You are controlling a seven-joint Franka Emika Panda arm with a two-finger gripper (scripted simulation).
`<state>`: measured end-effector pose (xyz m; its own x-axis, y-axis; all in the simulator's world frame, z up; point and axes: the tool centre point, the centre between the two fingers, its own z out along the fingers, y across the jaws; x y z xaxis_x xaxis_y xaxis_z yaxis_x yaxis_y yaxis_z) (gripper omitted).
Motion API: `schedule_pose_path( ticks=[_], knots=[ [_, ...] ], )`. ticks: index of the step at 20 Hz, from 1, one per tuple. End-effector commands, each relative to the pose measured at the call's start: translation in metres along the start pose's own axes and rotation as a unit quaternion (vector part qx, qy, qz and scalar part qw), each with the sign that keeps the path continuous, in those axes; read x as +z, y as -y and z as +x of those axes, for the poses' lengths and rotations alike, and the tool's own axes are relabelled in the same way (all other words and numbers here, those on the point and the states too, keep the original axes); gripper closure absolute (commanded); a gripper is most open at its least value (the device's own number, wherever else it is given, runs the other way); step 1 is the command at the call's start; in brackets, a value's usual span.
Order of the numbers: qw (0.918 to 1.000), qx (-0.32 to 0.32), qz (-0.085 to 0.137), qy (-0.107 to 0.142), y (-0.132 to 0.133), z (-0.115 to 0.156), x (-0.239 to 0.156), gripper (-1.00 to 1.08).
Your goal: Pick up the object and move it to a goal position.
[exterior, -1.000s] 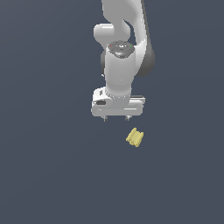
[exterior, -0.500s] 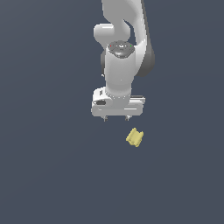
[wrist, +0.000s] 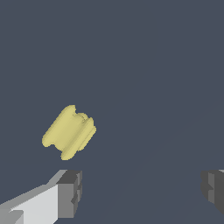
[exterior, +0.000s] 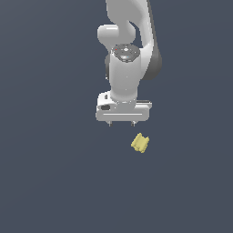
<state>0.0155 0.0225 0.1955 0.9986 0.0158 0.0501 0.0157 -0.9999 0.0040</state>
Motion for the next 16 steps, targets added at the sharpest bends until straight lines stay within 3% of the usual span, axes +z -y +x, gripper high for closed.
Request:
schedule_pose_path(
  ticks=[1,16],
  knots=[
    [1.0,0.001,0.001,0.001,0.0,0.0,0.0,-0.92],
    [0.9983,0.057,0.002,0.005,0.018,0.005,0.018,-0.92]
  ],
)
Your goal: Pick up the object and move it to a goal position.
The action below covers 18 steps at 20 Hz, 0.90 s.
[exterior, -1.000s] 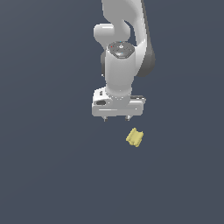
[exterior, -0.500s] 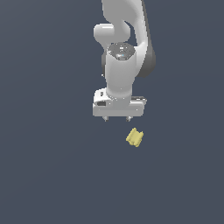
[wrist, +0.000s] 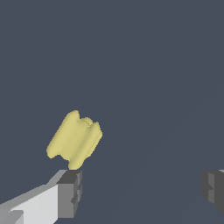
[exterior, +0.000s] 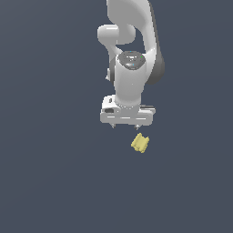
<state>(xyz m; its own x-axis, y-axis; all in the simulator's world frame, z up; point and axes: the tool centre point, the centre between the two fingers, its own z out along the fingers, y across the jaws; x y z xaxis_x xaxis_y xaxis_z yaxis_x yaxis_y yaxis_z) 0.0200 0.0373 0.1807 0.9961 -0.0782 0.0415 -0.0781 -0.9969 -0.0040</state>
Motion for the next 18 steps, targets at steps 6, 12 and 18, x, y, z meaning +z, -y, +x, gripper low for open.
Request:
schedule_pose_path(
  ticks=[6,12,18],
  knots=[
    [0.9978,0.066,0.0,0.006,0.022,0.002,0.022,-0.92],
    [0.9915,0.13,-0.001,0.011,0.043,0.003,0.044,-0.92],
    [0.9817,0.19,-0.003,0.015,0.063,0.002,0.065,-0.92]
  ],
)
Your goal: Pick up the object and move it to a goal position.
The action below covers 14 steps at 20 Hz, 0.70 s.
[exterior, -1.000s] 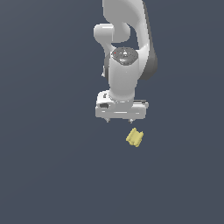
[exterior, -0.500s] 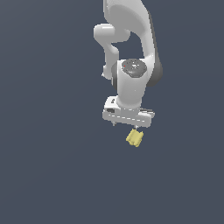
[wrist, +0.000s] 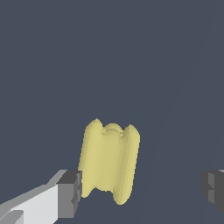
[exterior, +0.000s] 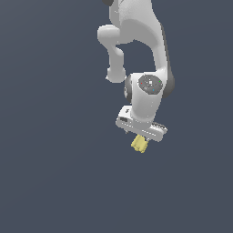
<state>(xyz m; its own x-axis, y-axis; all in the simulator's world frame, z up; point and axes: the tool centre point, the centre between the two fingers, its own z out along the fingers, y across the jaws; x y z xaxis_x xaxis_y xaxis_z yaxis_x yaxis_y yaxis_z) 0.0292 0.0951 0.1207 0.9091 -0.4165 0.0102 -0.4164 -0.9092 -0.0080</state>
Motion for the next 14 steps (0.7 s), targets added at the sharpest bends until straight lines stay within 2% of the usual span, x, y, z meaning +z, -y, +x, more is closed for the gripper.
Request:
schedule_pose_path(
  ticks=[1,14],
  knots=[
    [0.9997,0.024,-0.001,0.001,0.007,-0.003,0.008,-0.92],
    [0.9964,0.084,-0.004,0.005,0.025,-0.011,0.03,-0.92]
  ],
)
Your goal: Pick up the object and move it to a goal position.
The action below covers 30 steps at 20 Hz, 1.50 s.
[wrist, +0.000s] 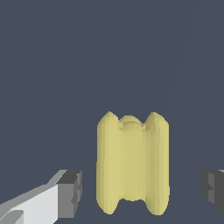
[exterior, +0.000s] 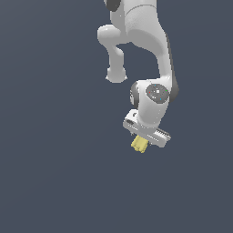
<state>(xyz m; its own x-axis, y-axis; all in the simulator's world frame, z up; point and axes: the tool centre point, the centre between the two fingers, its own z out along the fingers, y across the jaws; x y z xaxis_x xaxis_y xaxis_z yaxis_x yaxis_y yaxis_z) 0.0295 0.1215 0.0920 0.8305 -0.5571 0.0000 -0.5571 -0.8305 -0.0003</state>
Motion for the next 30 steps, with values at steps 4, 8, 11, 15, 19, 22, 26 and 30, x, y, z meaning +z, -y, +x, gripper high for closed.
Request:
schedule_pose_path(
  ticks=[4,8,11,15,19,22,26,30],
  knots=[
    [1.0,0.003,0.0,0.0,0.001,-0.001,0.001,-0.92],
    [1.0,0.003,0.0,0.0,0.001,-0.001,0.011,-0.92],
    [1.0,0.004,0.0,0.0,0.0,-0.001,0.027,-0.92],
    [1.0,0.005,0.0,0.0,0.0,-0.001,0.046,-0.92],
    [1.0,0.005,0.0,0.0,0.001,-0.001,0.052,-0.92],
    [1.0,0.005,0.0,0.0,0.001,-0.001,0.051,1.08],
    [1.0,0.005,0.0,0.0,0.001,-0.001,0.051,1.08],
    [1.0,0.005,0.0,0.0,0.001,-0.001,0.051,1.08]
  ],
)
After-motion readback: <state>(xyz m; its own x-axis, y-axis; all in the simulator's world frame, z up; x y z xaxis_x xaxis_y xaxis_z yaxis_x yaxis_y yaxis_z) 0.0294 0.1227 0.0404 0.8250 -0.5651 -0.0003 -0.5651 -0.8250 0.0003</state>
